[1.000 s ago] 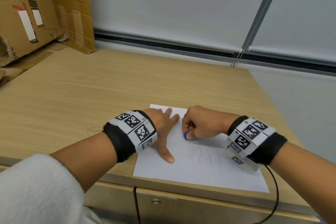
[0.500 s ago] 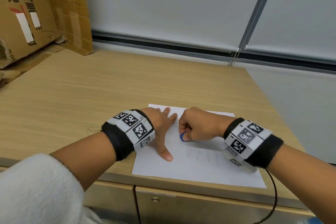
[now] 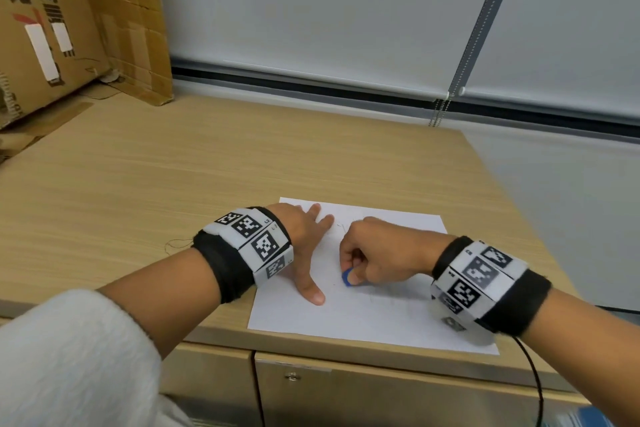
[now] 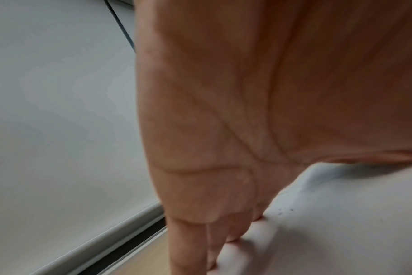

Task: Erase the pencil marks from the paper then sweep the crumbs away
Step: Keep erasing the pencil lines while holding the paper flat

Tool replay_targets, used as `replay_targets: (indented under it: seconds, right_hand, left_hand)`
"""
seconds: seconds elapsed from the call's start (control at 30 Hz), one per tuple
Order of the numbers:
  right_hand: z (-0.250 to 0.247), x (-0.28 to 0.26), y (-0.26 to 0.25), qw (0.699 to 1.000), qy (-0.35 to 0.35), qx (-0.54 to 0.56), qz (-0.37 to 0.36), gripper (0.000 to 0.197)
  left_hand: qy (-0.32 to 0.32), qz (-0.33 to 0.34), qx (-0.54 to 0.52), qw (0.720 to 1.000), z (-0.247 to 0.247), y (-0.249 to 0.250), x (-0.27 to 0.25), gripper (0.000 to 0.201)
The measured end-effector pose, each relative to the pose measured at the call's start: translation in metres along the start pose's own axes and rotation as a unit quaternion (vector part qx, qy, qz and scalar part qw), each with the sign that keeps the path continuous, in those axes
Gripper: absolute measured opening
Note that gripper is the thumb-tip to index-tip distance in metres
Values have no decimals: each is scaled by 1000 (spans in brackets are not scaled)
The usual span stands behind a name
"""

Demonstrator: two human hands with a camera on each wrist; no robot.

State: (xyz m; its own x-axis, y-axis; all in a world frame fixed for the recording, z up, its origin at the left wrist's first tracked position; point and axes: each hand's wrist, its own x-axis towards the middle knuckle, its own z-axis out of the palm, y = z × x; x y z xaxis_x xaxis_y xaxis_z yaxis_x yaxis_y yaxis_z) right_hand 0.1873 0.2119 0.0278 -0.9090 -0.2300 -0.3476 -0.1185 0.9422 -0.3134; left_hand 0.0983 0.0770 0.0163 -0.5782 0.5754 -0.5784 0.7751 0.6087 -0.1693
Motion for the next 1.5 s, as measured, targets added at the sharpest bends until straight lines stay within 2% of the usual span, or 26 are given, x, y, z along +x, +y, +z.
replay_targets:
  seconds: [0.07, 0.2, 0.37, 0.5, 0.57, 0.67, 0.7, 0.83, 0.9, 1.0, 1.03, 1.17, 1.2, 1.37, 1.43, 1.5]
  right_hand:
    - [0, 0, 4, 1000, 18, 5, 9, 7]
    - [2, -5, -3, 997, -72, -7, -10, 8]
    - [-23, 34, 7, 999, 21, -38, 13, 10]
    - [-34, 60, 19, 995, 95, -32, 31, 9]
    - [-31, 59, 18, 995, 87, -34, 19, 6]
    - [-29, 54, 12, 999, 9, -37, -5, 7]
    - [-32, 56, 11, 999, 3, -41, -3, 7]
    - [-35, 66, 11, 996, 81, -22, 18, 8]
    - [-29, 61, 9, 996, 83, -22, 5, 6]
    - [-27, 53, 3, 999, 3, -39, -10, 6]
    - [-30, 55, 2, 999, -1, -45, -5, 7]
    - [-31, 61, 5, 995, 94, -41, 11, 9]
    - [-27, 59, 5, 994, 99, -39, 4, 9]
    - [-14, 27, -1, 999, -15, -23, -26, 9]
    - [-11, 10, 1, 999, 13, -17, -30, 9]
    - [-6, -14, 10, 996, 84, -9, -18, 4]
  left_hand:
    - [0, 0, -5, 1000, 0, -1, 0, 144]
    - [-7, -7, -14, 1000, -1, 1, -2, 144]
    - [11, -4, 0, 1000, 0, 2, -5, 144]
    - [3, -9, 5, 1000, -2, 3, -4, 144]
    - [-2, -8, 3, 1000, -3, 3, -2, 144]
    - [-1, -5, -4, 1000, -1, 1, 0, 144]
    - [-2, -4, -9, 1000, -1, 0, 0, 144]
    - [-11, -4, -24, 1000, 0, -4, 2, 147]
    - [-2, -3, -23, 1000, 1, -5, 2, 147]
    - [4, 1, -11, 1000, 3, -4, 2, 141]
    - [4, 1, -11, 1000, 3, -5, 2, 142]
    - [6, 0, -25, 1000, 3, -6, 2, 146]
    - [6, 1, -25, 1000, 3, -6, 1, 145]
    - [-4, -3, -13, 1000, 0, -3, -4, 143]
    - [-4, -6, -9, 1000, -1, -2, -6, 143]
    - [-1, -5, -15, 1000, -1, -2, -9, 142]
